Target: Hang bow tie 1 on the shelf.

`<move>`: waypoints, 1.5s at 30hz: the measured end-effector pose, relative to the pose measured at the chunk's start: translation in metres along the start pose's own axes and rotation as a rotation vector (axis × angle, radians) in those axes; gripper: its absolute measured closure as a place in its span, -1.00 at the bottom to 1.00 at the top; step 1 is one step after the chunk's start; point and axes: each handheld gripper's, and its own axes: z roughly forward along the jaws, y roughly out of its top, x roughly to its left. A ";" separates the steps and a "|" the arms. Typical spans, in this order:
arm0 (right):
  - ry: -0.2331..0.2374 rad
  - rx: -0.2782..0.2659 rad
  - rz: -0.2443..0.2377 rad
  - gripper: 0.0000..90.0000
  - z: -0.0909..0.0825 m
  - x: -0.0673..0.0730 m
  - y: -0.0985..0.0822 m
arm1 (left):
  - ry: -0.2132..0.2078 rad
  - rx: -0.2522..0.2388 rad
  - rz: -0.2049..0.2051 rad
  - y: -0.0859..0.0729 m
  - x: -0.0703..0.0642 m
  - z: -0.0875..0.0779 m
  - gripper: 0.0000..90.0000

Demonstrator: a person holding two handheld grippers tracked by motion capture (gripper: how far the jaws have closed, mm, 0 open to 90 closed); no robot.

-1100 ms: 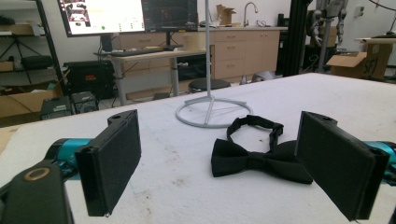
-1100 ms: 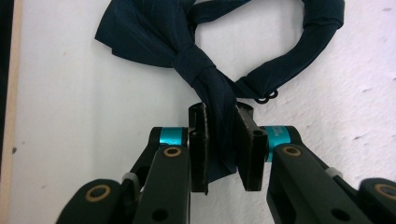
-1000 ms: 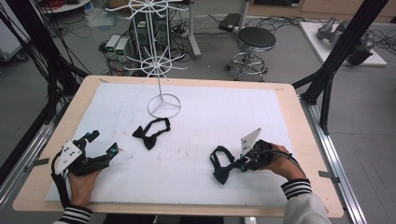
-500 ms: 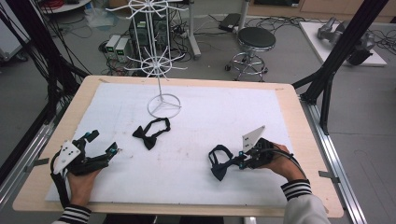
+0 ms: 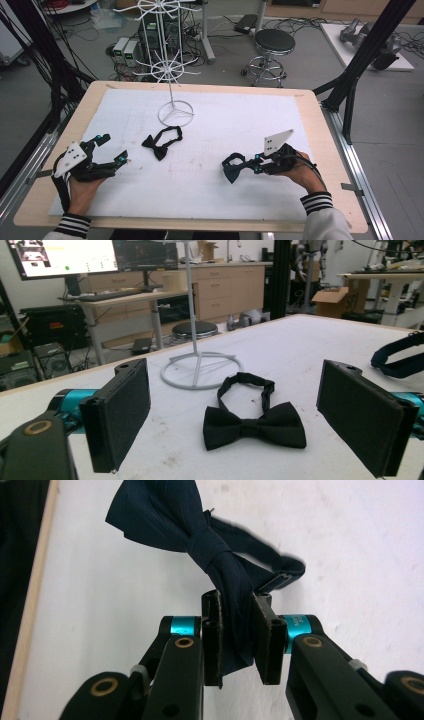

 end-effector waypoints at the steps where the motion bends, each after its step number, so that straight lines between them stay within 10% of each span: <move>1: -0.006 -0.016 0.000 0.72 0.000 0.000 0.002 | -0.008 0.004 0.005 0.003 0.000 0.001 -0.68; 45: -0.040 -0.387 0.123 0.71 -0.010 -0.005 0.051 | -0.366 0.044 0.086 0.075 -0.008 0.050 -0.68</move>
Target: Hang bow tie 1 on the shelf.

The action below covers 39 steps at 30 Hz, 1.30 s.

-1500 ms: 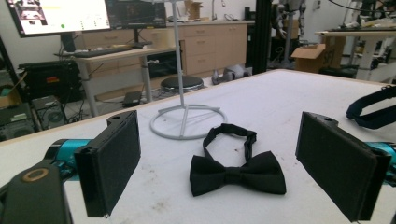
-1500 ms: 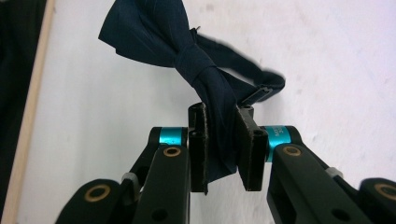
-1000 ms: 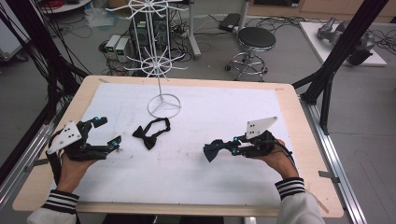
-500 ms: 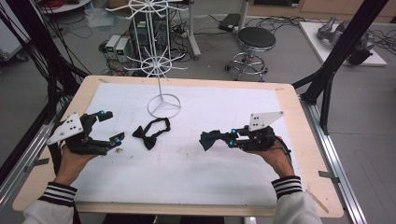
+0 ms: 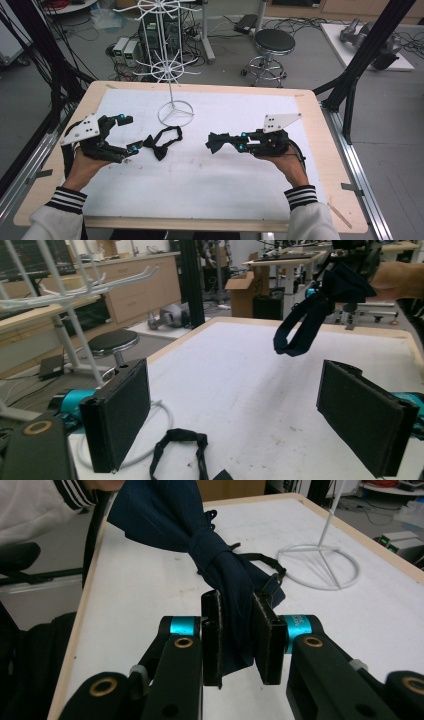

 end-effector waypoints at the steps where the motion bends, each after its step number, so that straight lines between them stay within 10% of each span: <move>1: 0.006 -0.007 0.011 0.71 0.001 0.000 0.000 | -0.008 0.003 0.003 0.001 0.000 0.001 -0.68; 39: 0.018 0.037 0.044 0.71 0.041 0.010 0.040 | -0.196 0.055 0.053 0.043 -0.029 0.064 -0.68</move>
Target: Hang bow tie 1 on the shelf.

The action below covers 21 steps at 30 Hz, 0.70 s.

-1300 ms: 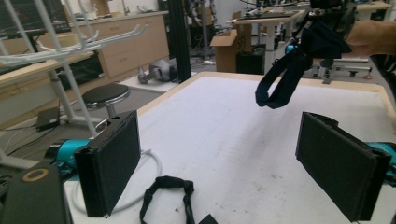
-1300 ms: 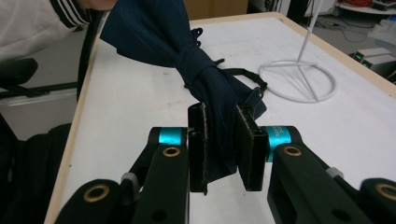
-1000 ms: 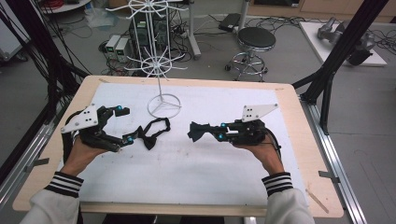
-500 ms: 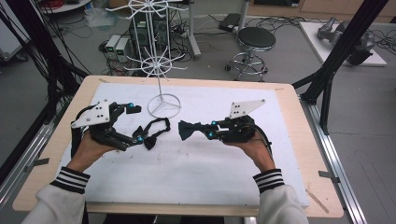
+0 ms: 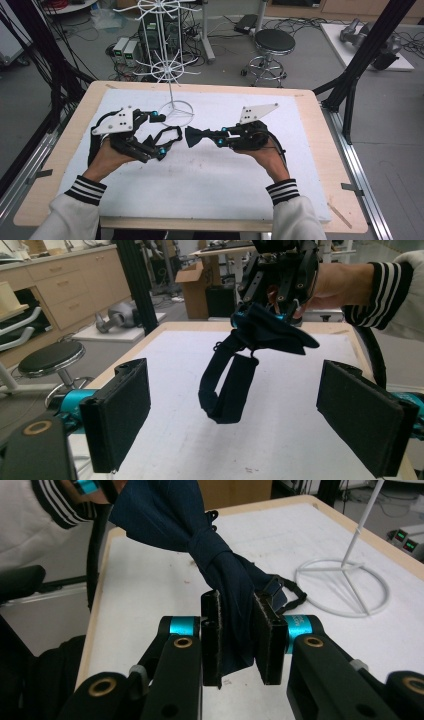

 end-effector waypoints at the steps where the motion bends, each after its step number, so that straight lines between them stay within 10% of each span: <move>1: 0.001 0.001 0.001 0.71 0.001 0.000 0.000 | -0.004 0.002 0.003 0.000 0.000 0.002 -0.68; 21: -0.002 0.026 -0.012 0.71 0.019 0.007 0.019 | -0.038 0.046 0.042 0.010 -0.008 0.022 -0.61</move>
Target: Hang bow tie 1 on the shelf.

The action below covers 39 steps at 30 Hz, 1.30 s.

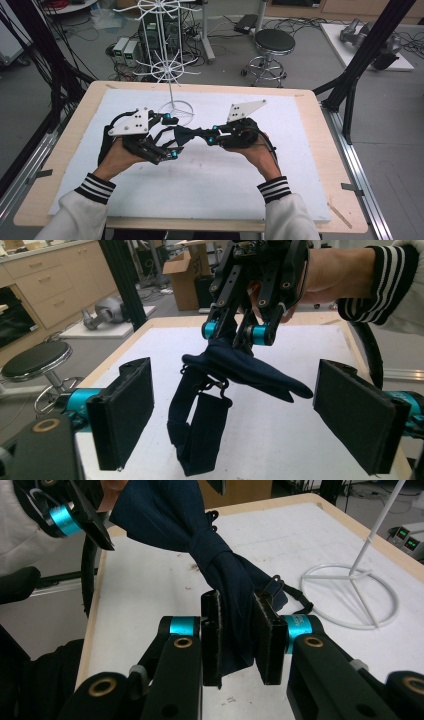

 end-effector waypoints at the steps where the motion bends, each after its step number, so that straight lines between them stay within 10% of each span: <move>1: 0.000 0.002 0.002 0.71 0.001 0.000 0.000 | 0.001 0.001 -0.004 0.000 0.000 0.000 -0.60; 39: -0.016 0.003 -0.059 0.70 0.005 0.003 0.005 | 0.006 0.006 -0.100 -0.001 0.007 0.000 0.37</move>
